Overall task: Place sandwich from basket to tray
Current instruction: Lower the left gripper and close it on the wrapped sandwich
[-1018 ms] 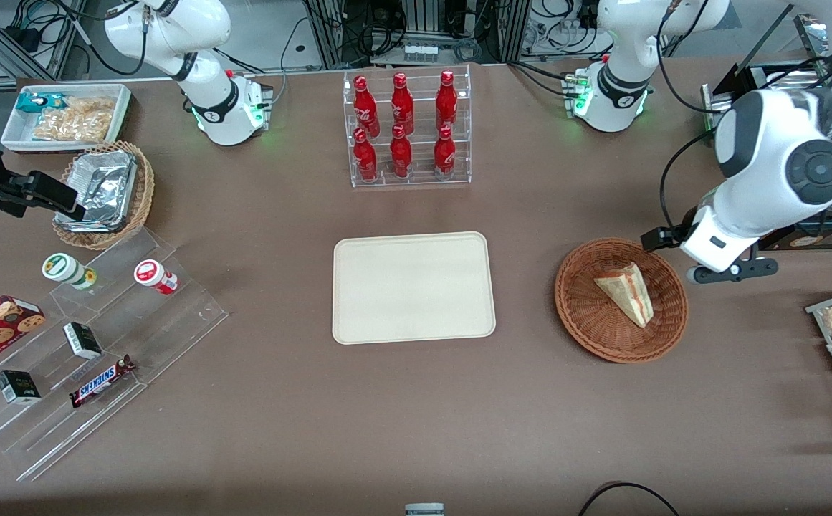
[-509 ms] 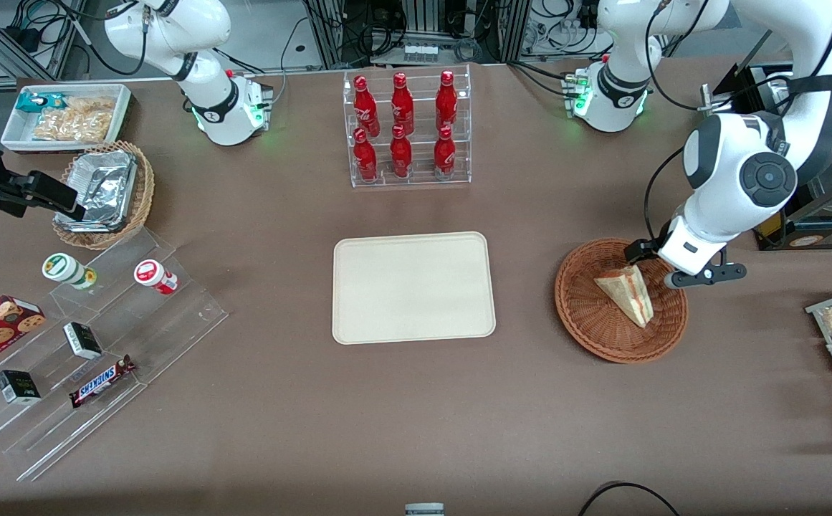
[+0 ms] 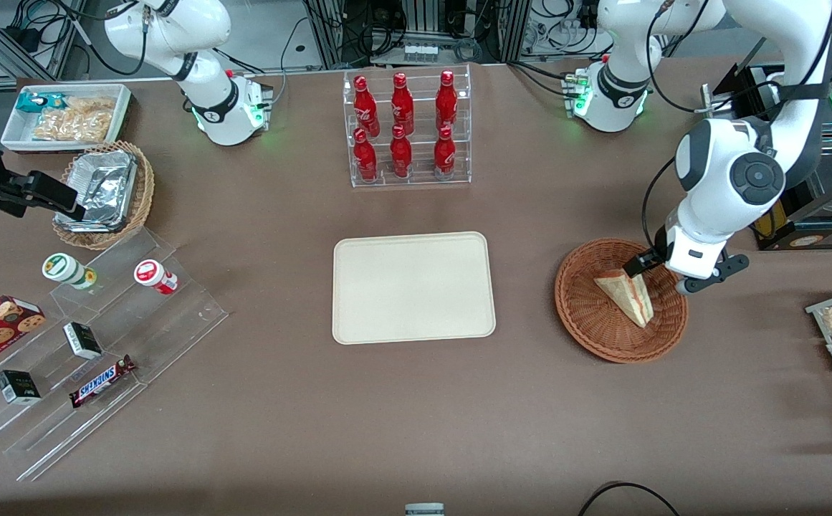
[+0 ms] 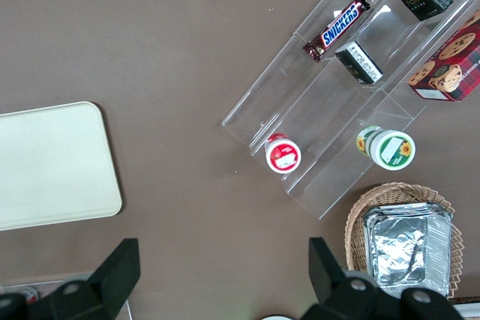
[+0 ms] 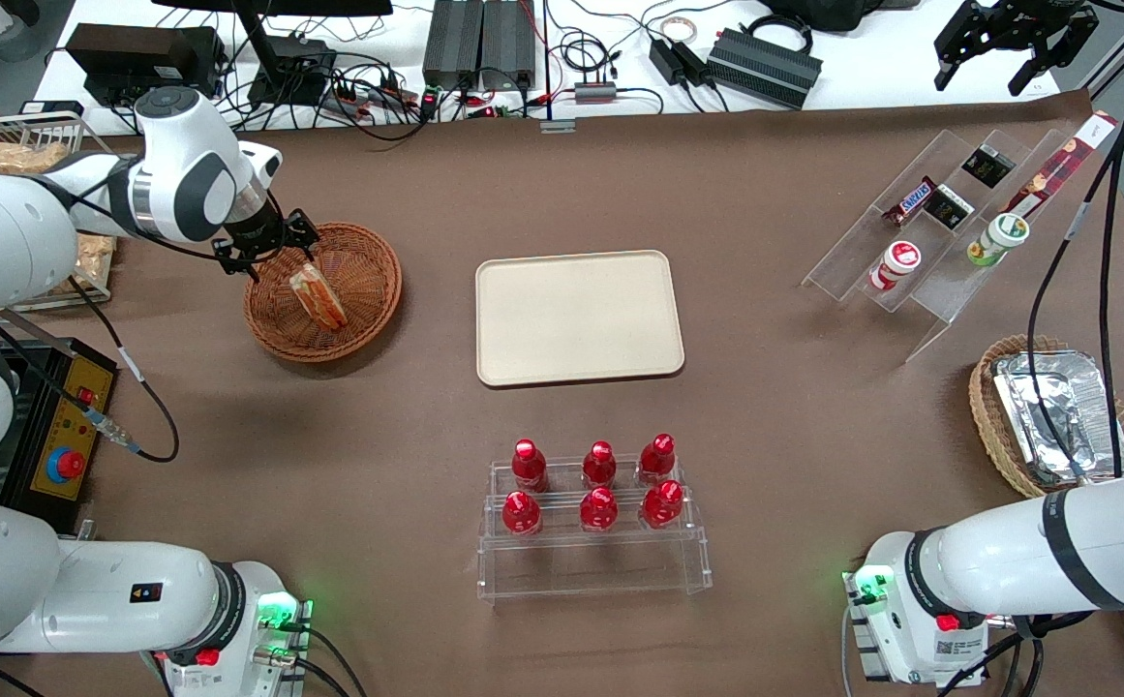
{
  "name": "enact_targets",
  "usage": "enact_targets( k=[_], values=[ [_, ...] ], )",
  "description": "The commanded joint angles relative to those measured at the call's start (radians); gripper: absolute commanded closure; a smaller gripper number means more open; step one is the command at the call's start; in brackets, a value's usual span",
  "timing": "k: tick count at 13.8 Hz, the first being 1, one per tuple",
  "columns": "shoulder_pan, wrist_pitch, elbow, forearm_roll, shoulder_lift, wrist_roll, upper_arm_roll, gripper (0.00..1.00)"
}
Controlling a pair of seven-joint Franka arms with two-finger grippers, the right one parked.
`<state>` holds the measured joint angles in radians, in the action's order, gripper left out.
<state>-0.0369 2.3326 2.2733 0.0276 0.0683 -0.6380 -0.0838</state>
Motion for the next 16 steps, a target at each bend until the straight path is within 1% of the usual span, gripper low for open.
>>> enact_targets(
  k=[1,3,5,9,11,12,13,14,16],
  values=[
    [-0.006,0.079,0.044,0.011,0.013,-0.170,-0.005,0.00],
    [-0.033,0.125,0.043,0.011,0.056,-0.283,-0.005,0.00],
    [-0.041,0.151,0.043,0.011,0.079,-0.343,-0.005,0.00],
    [-0.041,0.203,0.037,0.012,0.139,-0.355,-0.004,0.00],
    [-0.040,0.203,0.034,0.012,0.145,-0.348,-0.004,0.00],
    [-0.040,0.203,0.034,0.012,0.149,-0.348,-0.004,0.05],
    [-0.040,0.203,0.032,0.011,0.151,-0.347,-0.004,0.18],
    [-0.040,0.203,0.032,0.011,0.154,-0.345,-0.002,0.40],
    [-0.040,0.200,0.028,0.014,0.150,-0.339,-0.002,0.73]
  ],
)
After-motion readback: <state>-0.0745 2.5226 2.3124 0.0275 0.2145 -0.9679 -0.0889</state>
